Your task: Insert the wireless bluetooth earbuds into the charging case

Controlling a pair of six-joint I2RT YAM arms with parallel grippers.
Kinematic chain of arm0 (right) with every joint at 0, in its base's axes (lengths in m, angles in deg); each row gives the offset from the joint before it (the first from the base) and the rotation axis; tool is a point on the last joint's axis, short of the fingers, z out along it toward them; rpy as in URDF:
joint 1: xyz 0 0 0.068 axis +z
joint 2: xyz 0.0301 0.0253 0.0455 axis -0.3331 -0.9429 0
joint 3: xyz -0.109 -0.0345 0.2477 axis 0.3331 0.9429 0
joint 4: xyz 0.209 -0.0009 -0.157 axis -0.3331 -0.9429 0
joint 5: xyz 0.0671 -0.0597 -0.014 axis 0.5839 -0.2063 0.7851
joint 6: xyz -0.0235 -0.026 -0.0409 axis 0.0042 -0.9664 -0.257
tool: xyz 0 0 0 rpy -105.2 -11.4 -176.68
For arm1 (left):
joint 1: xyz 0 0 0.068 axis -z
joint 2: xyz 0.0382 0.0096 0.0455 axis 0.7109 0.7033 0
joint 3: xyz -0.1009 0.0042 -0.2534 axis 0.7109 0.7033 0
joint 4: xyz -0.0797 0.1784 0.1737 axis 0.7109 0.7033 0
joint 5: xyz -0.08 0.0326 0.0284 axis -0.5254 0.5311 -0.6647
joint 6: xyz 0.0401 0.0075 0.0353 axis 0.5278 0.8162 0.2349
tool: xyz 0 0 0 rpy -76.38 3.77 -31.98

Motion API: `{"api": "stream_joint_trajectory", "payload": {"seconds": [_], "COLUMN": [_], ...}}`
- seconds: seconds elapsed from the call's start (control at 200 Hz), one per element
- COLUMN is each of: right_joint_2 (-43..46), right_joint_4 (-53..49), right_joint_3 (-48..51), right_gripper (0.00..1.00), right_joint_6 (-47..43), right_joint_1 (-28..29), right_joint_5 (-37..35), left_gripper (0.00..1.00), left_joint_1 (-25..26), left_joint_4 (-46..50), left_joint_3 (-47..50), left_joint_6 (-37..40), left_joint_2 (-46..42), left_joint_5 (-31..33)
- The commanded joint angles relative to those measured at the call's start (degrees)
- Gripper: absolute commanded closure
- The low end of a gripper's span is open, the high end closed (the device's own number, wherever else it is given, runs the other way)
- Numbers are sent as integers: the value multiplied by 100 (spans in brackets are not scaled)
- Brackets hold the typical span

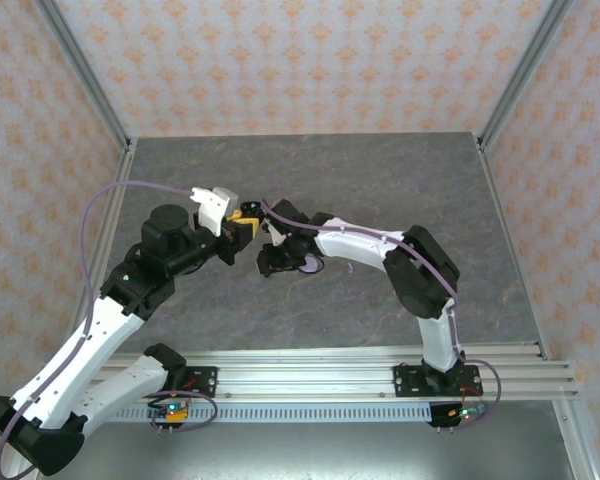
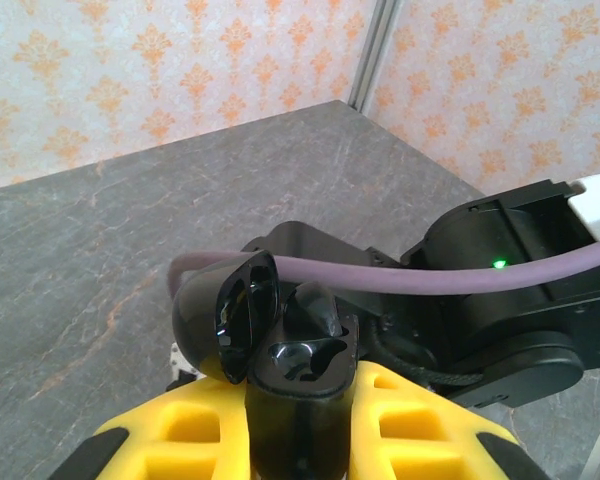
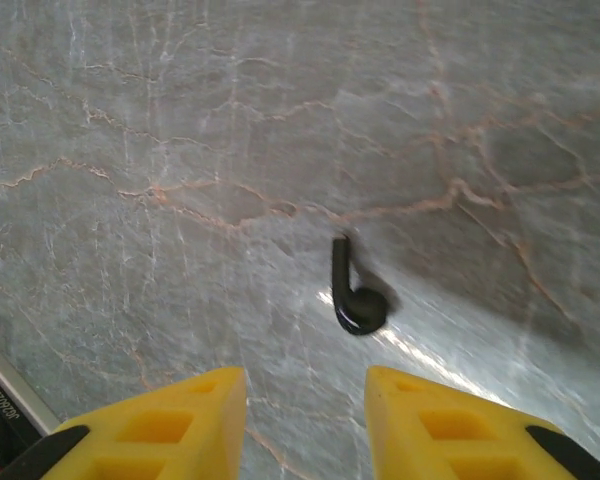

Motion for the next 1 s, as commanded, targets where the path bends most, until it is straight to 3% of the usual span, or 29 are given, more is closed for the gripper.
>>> {"api": "stream_joint_trajectory", "payload": {"seconds": [0.0,0.566,0.996], "right_joint_2": [-252,-1082,-1260], "right_joint_4": [-389,-1251,-1403], "right_joint_3": [-453,-1253,-1366], "right_gripper": [63,62,83], "right_joint_6": [-268,-611,-440], "right_joint_1": [143,392,399], "right_joint_5": [-299,-1232,-1924], "left_gripper": [90,90,90], "left_joint_1": [-24,-23,-20], "left_joint_4": [188,253,301], "left_joint_3": [68,54,83], "left_joint_6": [-104,-121,-104], "left_joint_2": [-120,-200,-235], "left_joint_5": [160,161,143]}}
